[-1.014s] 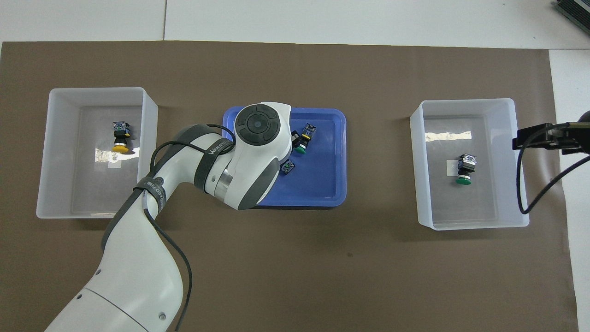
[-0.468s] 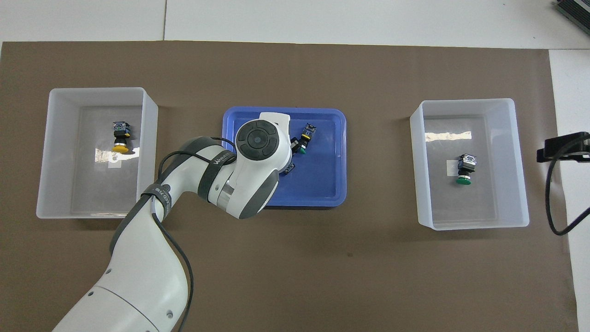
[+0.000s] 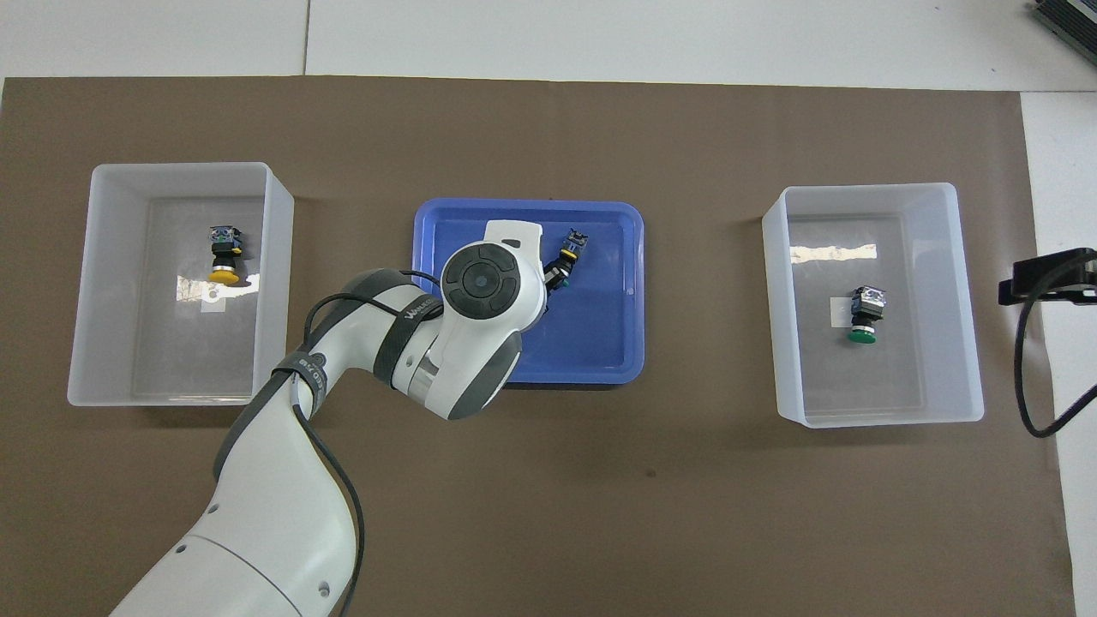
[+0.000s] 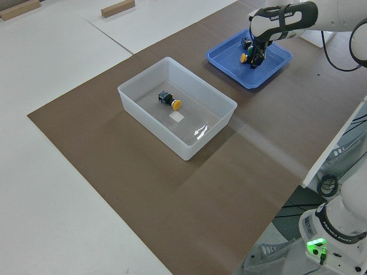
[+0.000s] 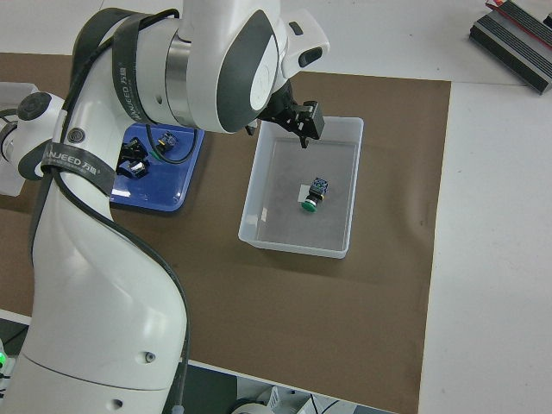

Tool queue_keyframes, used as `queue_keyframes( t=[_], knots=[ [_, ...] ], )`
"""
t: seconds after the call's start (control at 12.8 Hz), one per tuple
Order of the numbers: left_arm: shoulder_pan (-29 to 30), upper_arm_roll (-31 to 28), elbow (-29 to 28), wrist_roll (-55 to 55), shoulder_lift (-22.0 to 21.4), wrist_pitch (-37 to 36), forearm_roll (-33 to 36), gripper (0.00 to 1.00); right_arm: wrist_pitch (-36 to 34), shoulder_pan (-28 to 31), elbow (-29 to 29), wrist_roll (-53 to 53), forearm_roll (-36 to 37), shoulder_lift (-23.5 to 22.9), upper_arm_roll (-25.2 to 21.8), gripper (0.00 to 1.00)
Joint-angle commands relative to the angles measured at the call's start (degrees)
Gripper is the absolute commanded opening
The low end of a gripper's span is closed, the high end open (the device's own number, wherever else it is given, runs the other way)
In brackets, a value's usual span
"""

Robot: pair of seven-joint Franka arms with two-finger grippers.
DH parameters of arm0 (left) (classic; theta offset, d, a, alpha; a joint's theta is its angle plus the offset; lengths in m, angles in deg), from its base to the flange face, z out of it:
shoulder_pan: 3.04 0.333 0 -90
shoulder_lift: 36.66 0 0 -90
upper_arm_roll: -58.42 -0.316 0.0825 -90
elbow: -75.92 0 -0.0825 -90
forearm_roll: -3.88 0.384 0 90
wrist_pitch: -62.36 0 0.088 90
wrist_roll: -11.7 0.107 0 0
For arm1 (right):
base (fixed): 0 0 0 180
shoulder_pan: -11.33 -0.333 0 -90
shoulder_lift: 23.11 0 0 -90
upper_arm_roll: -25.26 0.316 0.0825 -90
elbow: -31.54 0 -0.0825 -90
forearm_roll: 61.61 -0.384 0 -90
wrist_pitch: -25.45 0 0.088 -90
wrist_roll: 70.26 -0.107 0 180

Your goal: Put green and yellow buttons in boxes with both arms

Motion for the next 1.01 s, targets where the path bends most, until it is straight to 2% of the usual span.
queue_keyframes(
  t=[0.0, 0.55, 0.7, 0.94],
  knots=[
    [-1.38, -0.78, -3.12, -1.99, -2.05, 1.77, 0.98, 0.54, 0.18, 0.91, 1.45, -0.76, 1.08, 1.20, 0.37, 1.00],
    [-0.94, -0.86, -2.68, -1.55, -2.05, 0.80, 0.98, 0.02, -0.43, 0.91, 1.63, -0.76, 1.08, 1.29, 0.38, 1.00],
    [-0.50, -0.95, -0.15, -1.29, -1.70, -1.82, 2.37, 0.00, -0.43, 0.91, 1.98, -0.76, 1.08, 1.46, 0.37, 1.00],
    [1.34, -0.86, 10.82, -0.23, 0.23, -13.58, 4.84, 0.00, -0.34, 0.91, 2.07, -0.84, 1.08, 1.47, 0.46, 1.00]
  ],
)
